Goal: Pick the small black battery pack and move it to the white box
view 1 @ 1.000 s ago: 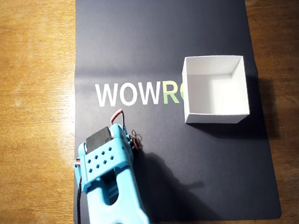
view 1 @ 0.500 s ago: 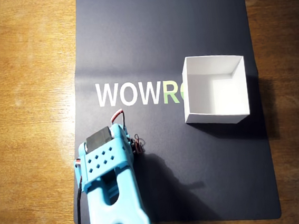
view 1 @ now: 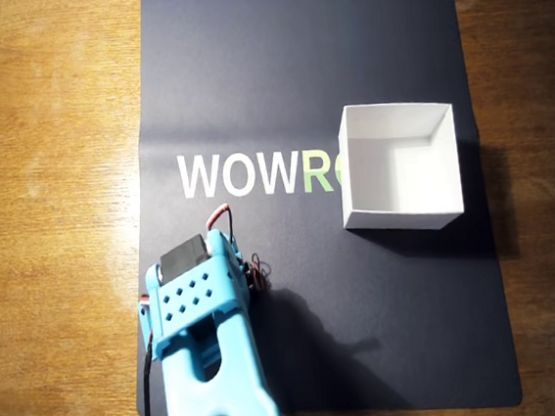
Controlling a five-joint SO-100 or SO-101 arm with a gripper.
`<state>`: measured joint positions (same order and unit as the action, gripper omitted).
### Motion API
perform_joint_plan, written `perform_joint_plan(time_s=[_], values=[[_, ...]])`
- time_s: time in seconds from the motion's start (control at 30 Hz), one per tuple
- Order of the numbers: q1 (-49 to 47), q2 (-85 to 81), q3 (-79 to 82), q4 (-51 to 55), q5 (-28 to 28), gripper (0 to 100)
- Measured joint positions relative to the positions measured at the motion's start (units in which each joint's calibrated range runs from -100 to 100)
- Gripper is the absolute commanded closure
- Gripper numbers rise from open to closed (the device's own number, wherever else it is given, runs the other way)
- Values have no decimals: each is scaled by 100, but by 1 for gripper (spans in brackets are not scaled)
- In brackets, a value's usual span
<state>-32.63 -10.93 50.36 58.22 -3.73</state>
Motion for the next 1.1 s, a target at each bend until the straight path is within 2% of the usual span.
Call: perform_joint_plan(time_s=[0.5, 0.7, 1.1], values=[[74, -280, 9, 70, 0, 88], [148, -280, 9, 70, 0, 93], [148, -305, 45, 44, 16, 92]])
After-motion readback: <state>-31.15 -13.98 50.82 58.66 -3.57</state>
